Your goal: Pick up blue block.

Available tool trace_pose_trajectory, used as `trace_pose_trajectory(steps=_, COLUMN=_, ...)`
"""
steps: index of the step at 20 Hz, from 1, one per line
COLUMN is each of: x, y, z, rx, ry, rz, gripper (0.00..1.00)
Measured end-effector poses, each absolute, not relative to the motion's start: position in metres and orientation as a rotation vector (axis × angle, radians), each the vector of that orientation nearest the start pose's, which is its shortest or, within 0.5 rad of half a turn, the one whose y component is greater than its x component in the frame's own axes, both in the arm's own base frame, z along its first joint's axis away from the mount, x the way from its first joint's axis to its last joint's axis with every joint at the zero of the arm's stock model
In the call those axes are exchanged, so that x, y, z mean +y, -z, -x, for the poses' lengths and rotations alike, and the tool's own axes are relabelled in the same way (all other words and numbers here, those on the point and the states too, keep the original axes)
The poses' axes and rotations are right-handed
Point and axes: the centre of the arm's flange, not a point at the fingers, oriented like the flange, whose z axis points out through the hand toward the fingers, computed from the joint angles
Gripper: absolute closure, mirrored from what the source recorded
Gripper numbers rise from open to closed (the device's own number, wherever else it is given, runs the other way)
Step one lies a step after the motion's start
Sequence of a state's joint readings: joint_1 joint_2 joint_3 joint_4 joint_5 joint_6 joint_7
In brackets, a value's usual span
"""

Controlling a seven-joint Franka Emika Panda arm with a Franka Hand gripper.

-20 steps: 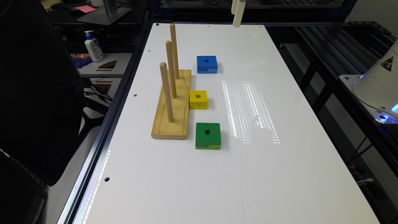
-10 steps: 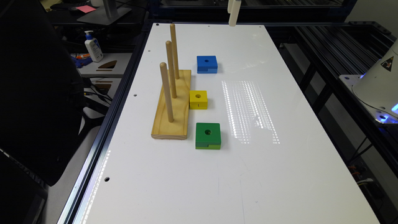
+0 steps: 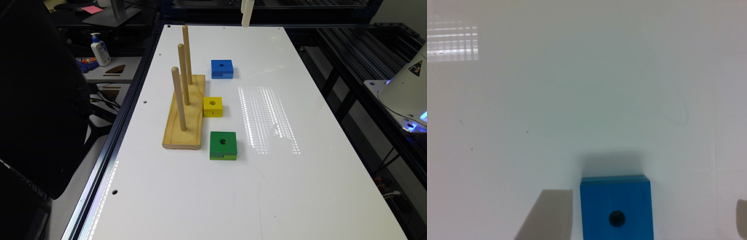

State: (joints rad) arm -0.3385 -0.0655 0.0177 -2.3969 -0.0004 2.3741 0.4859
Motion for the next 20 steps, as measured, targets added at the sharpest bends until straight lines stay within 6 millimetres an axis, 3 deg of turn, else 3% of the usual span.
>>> trace_pose_trajectory(steps=8, x=-0.157, y=-0.344, z=-0.469, rx=1.234, ry=0.064, rz=2.886, gripper=0.0)
trace_pose_trajectory(steps=17, x=-0.161, y=-0.29, z=-0.479, rx=1.233, ry=0.044, rz=2.886, gripper=0.0)
trace_pose_trajectory(steps=20, x=-0.161, y=-0.286, z=-0.481, rx=1.233, ry=0.044, rz=2.886, gripper=0.0)
